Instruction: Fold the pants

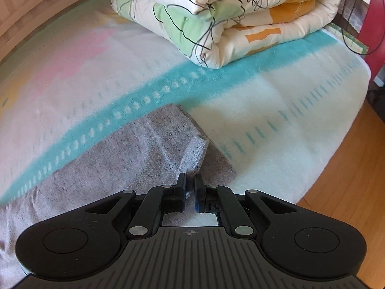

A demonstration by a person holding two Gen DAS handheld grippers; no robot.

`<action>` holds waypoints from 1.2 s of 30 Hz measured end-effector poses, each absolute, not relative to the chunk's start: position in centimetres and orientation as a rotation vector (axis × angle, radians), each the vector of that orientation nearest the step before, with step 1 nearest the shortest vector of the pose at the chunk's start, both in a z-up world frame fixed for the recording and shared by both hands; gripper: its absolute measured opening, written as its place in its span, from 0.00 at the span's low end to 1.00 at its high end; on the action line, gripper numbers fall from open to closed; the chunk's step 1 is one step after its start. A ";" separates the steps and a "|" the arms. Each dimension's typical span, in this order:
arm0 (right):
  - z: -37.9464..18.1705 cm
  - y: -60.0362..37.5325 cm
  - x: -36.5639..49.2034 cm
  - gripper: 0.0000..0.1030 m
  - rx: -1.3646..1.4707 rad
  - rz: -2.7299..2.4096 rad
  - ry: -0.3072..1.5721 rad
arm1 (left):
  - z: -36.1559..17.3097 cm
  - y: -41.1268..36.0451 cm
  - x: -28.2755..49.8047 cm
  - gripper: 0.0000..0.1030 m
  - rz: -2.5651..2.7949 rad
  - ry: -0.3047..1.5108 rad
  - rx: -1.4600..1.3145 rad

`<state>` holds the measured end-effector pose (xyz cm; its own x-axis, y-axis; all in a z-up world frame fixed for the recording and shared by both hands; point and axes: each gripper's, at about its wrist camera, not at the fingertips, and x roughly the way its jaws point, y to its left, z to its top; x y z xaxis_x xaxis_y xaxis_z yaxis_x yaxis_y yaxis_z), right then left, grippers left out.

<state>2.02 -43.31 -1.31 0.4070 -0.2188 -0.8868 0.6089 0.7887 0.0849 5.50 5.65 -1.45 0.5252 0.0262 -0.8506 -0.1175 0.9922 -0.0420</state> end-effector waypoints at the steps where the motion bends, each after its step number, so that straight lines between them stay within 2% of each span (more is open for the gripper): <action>1: -2.0 -43.6 2.2 0.06 0.434 -0.555 1.056 | -1.7 5.6 5.6 0.05 0.080 1.031 -0.093; 8: -3.2 -43.2 2.9 0.06 0.386 -0.574 1.114 | -3.9 5.9 6.9 0.05 0.086 1.144 -0.130; 10: -3.9 -43.0 3.2 0.08 0.361 -0.583 1.151 | -4.3 6.0 7.1 0.06 0.087 1.173 -0.135; 11: -4.2 -43.0 3.2 0.12 0.356 -0.600 1.162 | -4.8 6.3 7.1 0.07 0.090 1.198 -0.148; 14: -3.0 -43.0 2.7 0.15 0.358 -0.654 1.109 | -5.0 6.7 7.0 0.13 0.092 1.218 -0.168; 20: 1.7 -40.2 2.6 0.17 0.268 -0.647 0.861 | -4.3 6.2 5.9 0.15 0.064 1.211 -0.098; 25: 2.6 -35.5 5.0 0.17 0.253 -0.405 0.869 | -2.3 7.3 4.8 0.17 0.091 1.148 -0.053; 31: 3.4 -27.2 7.7 0.17 0.150 -0.109 0.874 | -0.2 12.6 6.5 0.20 0.210 1.106 -0.103; 33: 3.4 -24.7 8.2 0.17 0.126 -0.026 0.877 | 0.4 14.7 7.4 0.34 0.255 1.096 -0.102; 34: 3.4 -23.5 8.5 0.17 0.116 0.009 0.879 | 0.7 15.8 7.9 0.47 0.277 1.088 -0.109; 35: 3.4 -22.3 8.7 0.17 0.100 0.047 0.884 | 0.9 16.9 8.3 0.52 0.293 1.083 -0.120; 36: 3.4 -21.1 8.8 0.17 0.082 0.083 0.888 | 1.1 18.1 8.7 0.52 0.311 1.080 -0.133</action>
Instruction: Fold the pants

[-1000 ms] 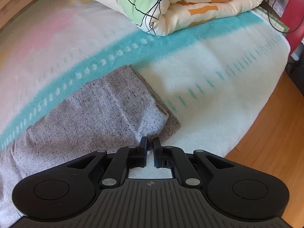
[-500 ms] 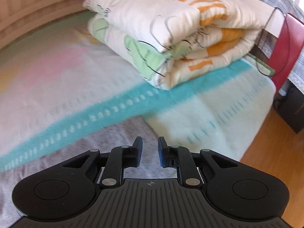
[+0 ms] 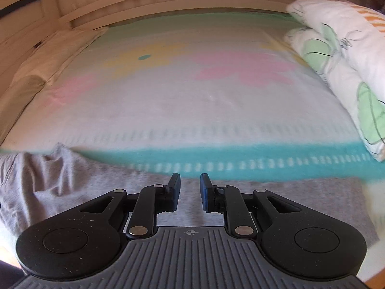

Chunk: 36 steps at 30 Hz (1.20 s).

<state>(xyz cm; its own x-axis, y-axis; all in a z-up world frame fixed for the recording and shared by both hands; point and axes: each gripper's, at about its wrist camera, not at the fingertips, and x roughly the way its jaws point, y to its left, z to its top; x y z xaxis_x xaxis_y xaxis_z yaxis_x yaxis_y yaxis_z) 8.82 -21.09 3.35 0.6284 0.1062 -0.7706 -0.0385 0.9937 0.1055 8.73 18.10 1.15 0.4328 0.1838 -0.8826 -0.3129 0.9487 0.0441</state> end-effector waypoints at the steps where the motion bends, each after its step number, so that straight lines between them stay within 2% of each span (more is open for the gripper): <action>1: 3.3 -20.0 8.9 0.17 0.064 0.112 0.886 | 1.4 19.3 9.2 0.52 0.329 1.083 -0.148; 5: 3.4 -15.9 8.9 0.17 -0.014 0.227 0.878 | 1.4 23.4 10.8 0.57 0.352 1.122 -0.189; 10: 3.6 -11.5 8.5 0.17 -0.095 0.361 0.854 | 0.7 26.7 12.3 0.58 0.388 1.157 -0.187; 14: 3.5 -8.2 7.9 0.17 -0.162 0.458 0.831 | -0.3 28.5 13.4 0.65 0.378 1.167 -0.182; 24: 2.8 -2.1 5.5 0.17 -0.267 0.665 0.808 | -2.7 31.4 15.7 0.64 0.423 1.168 -0.229; 25: 2.7 -1.4 5.3 0.17 -0.278 0.682 0.798 | -2.9 31.3 15.9 0.62 0.418 1.175 -0.222; 26: 2.7 -0.7 5.1 0.17 -0.292 0.698 0.785 | -3.2 31.2 16.1 0.47 0.420 1.182 -0.206; 28: 2.7 0.7 4.3 0.17 -0.329 0.729 0.751 | -3.3 30.9 16.1 0.07 0.410 1.174 -0.190; 31: 2.3 3.3 3.0 0.18 -0.408 0.774 0.694 | -2.4 30.5 15.7 0.06 0.412 1.145 -0.176; 33: 1.6 5.1 2.0 0.24 -0.478 0.806 0.665 | -1.9 30.5 15.3 0.06 0.410 1.124 -0.179; 36: 0.4 7.4 0.8 0.27 -0.585 0.846 0.614 | -1.4 31.0 15.0 0.06 0.408 1.112 -0.226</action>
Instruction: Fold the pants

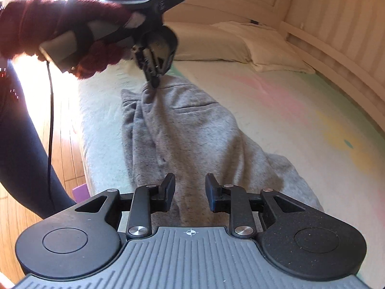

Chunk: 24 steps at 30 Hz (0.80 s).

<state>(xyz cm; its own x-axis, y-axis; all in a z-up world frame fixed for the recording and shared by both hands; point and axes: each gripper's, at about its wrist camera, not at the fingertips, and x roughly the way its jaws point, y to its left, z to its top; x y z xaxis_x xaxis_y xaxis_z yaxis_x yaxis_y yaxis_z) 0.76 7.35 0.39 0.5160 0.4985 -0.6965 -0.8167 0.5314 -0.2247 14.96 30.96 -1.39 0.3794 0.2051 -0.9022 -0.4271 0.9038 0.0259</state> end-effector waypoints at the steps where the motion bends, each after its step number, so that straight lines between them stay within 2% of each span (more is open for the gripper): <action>1: -0.1 8.0 0.4 0.27 -0.624 0.847 0.592 | -1.3 31.2 15.0 0.06 0.408 1.109 -0.242; 6: -2.2 10.3 -0.8 0.27 -0.794 0.847 0.493 | -1.1 31.7 14.8 0.06 0.400 1.091 -0.278; 12: -3.6 11.2 1.1 0.26 -0.756 0.817 0.569 | -0.7 31.4 14.6 0.06 0.407 1.077 -0.282; 14: -3.8 11.2 1.7 0.10 -0.725 0.812 0.588 | -0.4 31.4 14.5 0.06 0.409 1.070 -0.277; 19: -1.6 10.0 2.0 0.08 -0.571 0.820 0.610 | 1.4 31.4 13.1 0.06 0.414 1.015 -0.262; 24: -2.5 10.8 0.0 0.08 -0.663 0.874 0.606 | 2.0 32.5 11.8 0.06 0.429 1.020 -0.304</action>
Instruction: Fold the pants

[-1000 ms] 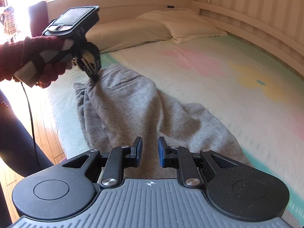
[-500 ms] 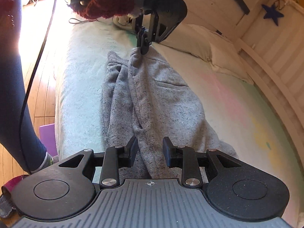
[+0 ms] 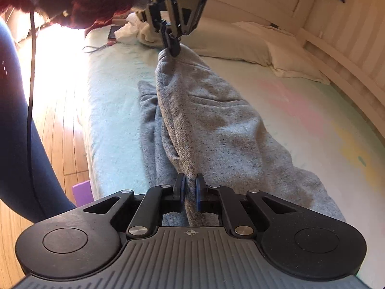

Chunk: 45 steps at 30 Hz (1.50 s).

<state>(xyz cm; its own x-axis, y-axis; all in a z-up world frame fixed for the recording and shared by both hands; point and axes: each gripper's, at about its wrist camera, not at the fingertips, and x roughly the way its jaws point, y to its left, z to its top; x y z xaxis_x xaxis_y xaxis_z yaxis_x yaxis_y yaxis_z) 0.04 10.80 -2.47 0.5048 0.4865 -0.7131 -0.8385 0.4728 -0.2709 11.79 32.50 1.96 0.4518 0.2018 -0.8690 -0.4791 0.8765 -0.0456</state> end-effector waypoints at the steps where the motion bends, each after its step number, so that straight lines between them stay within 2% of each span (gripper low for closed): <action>1: -3.0 11.0 -0.2 0.08 -0.687 0.873 0.606 | 1.6 32.7 11.9 0.06 0.432 1.042 -0.310; 4: -3.9 11.2 -0.3 0.09 -0.682 0.870 0.640 | 0.1 33.0 12.3 0.07 0.448 1.111 -0.299; 7: -3.9 11.4 -0.6 0.11 -0.700 0.871 0.632 | -0.4 33.4 12.1 0.12 0.536 1.137 -0.284; 13: -1.9 9.9 0.5 0.14 -0.563 0.914 0.710 | 2.8 32.6 11.2 0.12 0.668 0.948 -0.219; 21: 0.8 2.6 6.6 0.14 -0.239 0.755 0.878 | 1.9 23.3 15.0 0.16 0.330 1.001 -0.114; 23: 0.1 0.6 7.9 0.14 -0.221 0.672 0.907 | 1.0 20.7 15.3 0.19 0.260 1.029 -0.052; 28: -3.2 -2.3 8.1 0.14 -0.246 0.630 1.051 | -2.4 16.3 13.6 0.19 0.119 1.169 0.046; 31: -3.7 -3.4 6.6 0.15 -0.297 0.667 1.038 | -4.7 15.1 11.7 0.18 0.102 1.279 0.041; 34: -3.3 -3.7 6.1 0.14 -0.318 0.714 1.067 | -4.2 13.4 10.5 0.16 0.107 1.245 0.152; 38: -1.5 -5.2 8.2 0.14 -0.227 0.688 1.078 | -2.2 13.6 11.5 0.19 0.083 1.236 0.009; 42: 1.2 -7.2 11.4 0.14 -0.124 0.615 1.011 | 0.1 13.7 14.7 0.19 0.162 1.137 -0.014; 45: 2.9 -8.4 14.1 0.19 -0.067 0.573 0.962 | 0.4 14.4 17.6 0.19 0.210 1.124 -0.062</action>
<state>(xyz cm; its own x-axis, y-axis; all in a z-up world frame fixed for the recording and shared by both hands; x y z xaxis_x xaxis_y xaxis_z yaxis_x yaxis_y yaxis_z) 14.11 -8.41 2.86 0.4361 0.4316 -0.7896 -0.4894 0.8501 0.1943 17.60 14.38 0.37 0.4146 0.1360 -0.8998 -0.1986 0.9785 0.0563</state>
